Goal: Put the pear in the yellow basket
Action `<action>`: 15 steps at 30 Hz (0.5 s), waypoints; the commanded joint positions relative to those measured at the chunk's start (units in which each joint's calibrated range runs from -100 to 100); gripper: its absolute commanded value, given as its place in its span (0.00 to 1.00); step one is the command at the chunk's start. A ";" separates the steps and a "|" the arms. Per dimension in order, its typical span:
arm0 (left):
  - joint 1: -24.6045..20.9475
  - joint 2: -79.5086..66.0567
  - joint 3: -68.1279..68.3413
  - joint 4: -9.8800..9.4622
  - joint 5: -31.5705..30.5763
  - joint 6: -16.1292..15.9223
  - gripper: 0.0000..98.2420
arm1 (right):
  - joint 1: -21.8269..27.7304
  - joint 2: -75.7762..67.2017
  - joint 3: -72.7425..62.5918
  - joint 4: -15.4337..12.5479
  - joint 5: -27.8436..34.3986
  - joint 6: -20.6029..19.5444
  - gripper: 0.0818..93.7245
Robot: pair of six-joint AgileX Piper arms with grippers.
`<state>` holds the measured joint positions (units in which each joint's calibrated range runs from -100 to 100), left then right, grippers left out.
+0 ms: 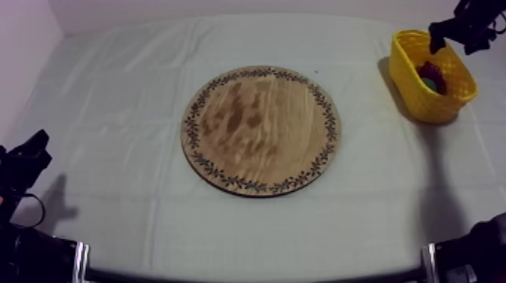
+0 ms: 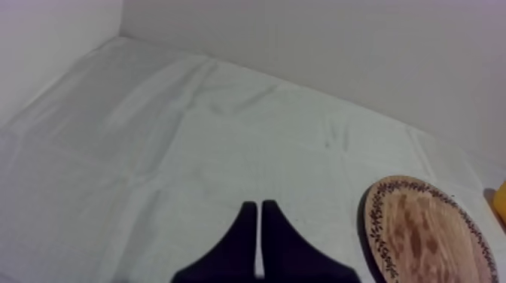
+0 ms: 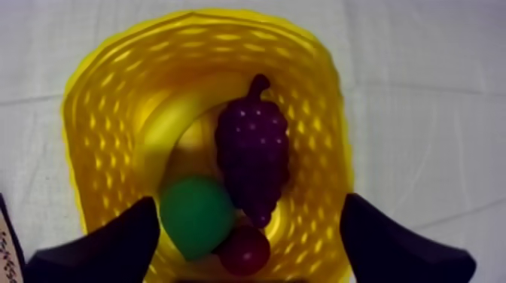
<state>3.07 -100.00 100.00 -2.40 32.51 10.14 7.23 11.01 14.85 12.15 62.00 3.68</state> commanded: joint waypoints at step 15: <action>0.01 0.00 0.00 -0.02 -0.01 -0.01 0.00 | 0.70 -40.19 36.03 1.22 -21.48 -1.44 0.64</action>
<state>3.07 -100.00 100.00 -2.40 32.51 10.14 7.91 -19.85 43.72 14.07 42.61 1.94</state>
